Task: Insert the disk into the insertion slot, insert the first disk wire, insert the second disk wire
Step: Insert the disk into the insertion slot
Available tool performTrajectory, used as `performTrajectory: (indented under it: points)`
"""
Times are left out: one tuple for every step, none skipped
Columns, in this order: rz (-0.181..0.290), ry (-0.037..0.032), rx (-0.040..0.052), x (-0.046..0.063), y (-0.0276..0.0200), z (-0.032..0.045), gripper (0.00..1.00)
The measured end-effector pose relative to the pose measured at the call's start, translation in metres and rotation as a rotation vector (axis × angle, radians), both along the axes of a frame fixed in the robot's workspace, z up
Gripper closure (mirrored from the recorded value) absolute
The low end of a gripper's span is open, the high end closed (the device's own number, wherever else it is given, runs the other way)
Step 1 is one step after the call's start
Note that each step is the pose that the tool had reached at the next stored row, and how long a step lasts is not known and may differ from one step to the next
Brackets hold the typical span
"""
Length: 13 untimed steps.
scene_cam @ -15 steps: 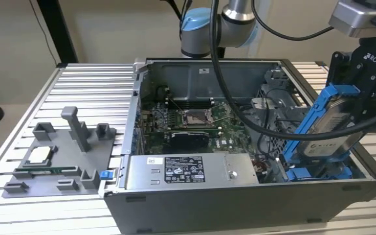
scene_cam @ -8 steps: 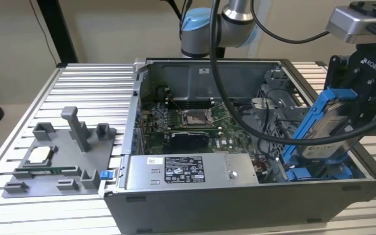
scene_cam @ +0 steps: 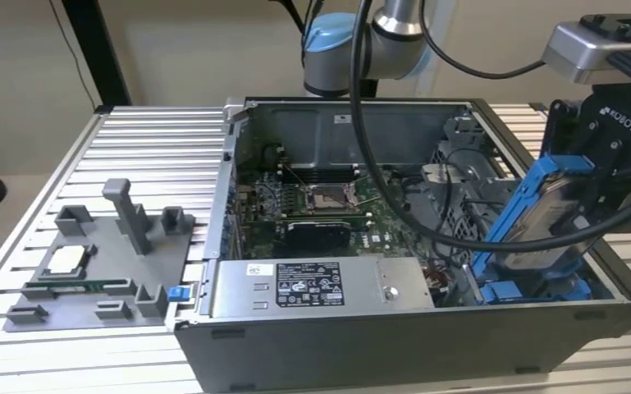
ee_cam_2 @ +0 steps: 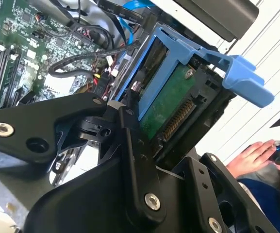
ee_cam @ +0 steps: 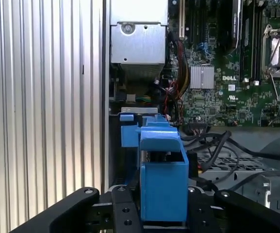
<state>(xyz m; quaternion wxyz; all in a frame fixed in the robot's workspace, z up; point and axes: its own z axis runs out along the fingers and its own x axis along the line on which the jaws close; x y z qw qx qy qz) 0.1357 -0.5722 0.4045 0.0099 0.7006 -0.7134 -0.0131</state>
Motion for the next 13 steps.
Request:
performTrajectory:
  points:
    - [0.0, 0.0, -0.0002, 0.0, 0.0, -0.0007, 1.0]
    - [0.0, 0.0, -0.0002, 0.0, 0.0, -0.0016, 1.0]
    - [0.0, 0.0, -0.0002, 0.0, -0.0001, -0.0025, 1.0]
    - [0.0, 0.0, 0.0001, 0.0, 0.0, -0.0035, 1.0]
    - [0.0, 0.0, 0.0004, 0.0, 0.0, -0.0047, 1.0]
    - [0.0, 0.0, 0.0004, 0.0, 0.0, -0.0058, 1.0]
    - [0.0, 0.0, 0.0007, 0.0, 0.0, -0.007, 1.0]
    - [0.0, 0.0, 0.0009, 0.0, 0.0, -0.0083, 1.0]
    - [0.0, 0.0, 0.001, 0.0, 0.0, -0.0095, 1.0]
    - [0.0, 0.0, 0.0011, 0.0, 0.0, -0.0108, 1.0]
    - [0.0, 0.0, 0.0011, 0.0, 0.0, -0.0119, 1.0]
    - [0.0, 0.0, 0.0011, 0.0, 0.0, -0.0131, 1.0]
    - [0.0, 0.0, 0.0013, 0.0, 0.0, -0.0143, 1.0]
